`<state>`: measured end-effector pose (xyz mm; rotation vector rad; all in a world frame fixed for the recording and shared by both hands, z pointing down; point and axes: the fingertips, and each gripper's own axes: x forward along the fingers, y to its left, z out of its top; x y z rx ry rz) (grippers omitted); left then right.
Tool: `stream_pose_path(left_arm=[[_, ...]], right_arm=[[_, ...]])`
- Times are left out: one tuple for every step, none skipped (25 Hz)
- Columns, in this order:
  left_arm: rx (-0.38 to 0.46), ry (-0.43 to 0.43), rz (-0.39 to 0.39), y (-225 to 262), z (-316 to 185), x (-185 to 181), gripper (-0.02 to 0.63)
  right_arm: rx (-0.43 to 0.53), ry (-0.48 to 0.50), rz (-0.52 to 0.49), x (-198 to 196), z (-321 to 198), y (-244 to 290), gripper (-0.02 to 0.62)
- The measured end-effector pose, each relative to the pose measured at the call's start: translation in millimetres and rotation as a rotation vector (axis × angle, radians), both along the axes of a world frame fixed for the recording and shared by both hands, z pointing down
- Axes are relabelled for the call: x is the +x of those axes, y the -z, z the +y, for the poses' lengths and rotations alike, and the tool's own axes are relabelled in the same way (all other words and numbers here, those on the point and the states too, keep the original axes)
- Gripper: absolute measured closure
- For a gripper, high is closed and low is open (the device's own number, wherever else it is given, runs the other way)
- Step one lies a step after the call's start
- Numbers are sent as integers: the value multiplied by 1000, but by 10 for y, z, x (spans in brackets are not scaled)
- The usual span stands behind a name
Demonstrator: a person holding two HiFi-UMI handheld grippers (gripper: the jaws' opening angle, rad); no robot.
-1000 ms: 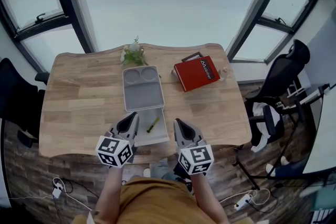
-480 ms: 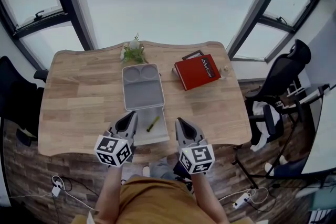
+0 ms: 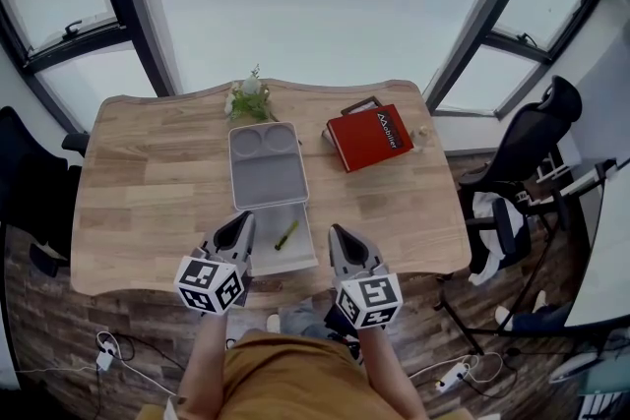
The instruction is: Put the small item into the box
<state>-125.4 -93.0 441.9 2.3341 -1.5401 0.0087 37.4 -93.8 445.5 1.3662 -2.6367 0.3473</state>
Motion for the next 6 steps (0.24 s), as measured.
stream_pose_path(left_arm=[[-1,2,1,-3,1,-9,601],[-2,3,3,-4,4,-14,601],[-2,3,4,-5,9,-17,601],[-3,2,5,-7,15,-20,601],[-4,1,6,-9,21,-23,601],[-5,0,7,-11,27,-26,601]], right_arm=[[0,-1,-1,4,0,0,592],[0,-2,-2,8,3,1,592],[0,-4,-2,12,9,1,592],[0,-6,-2,17,16,-1,592],[-1,-7,-2,21,24,-5,592],[-2,-9,-2,24,32,-8,592]])
